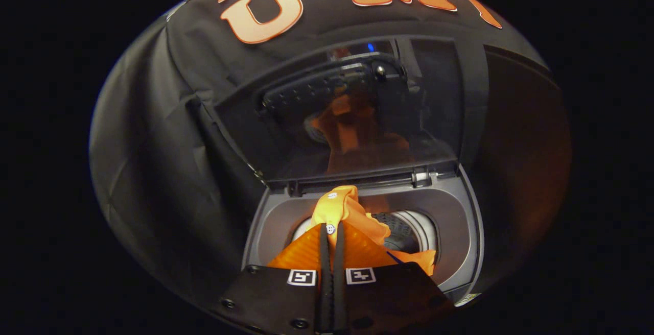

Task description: Put the clothes into the washing machine and then close the washing machine lid.

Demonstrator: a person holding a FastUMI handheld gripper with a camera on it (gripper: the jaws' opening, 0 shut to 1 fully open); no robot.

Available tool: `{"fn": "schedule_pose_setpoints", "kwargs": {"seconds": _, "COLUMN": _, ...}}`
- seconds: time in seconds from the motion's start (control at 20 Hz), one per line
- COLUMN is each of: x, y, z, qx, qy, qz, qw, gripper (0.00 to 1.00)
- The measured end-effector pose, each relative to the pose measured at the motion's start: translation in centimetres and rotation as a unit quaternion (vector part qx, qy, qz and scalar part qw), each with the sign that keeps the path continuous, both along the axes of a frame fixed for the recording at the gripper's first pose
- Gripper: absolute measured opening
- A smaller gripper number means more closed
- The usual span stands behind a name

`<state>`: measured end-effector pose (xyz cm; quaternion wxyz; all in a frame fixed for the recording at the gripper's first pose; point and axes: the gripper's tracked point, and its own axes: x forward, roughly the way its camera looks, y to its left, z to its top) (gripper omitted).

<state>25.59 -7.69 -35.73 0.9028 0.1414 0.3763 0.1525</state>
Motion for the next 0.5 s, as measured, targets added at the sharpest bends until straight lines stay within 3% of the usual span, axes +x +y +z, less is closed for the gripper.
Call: {"fn": "schedule_pose_setpoints", "kwargs": {"seconds": 0.5, "x": 0.1, "y": 1.0, "z": -9.0, "qx": -0.049, "qy": 0.070, "qz": -0.006, "qw": 0.996, "gripper": 0.08}}
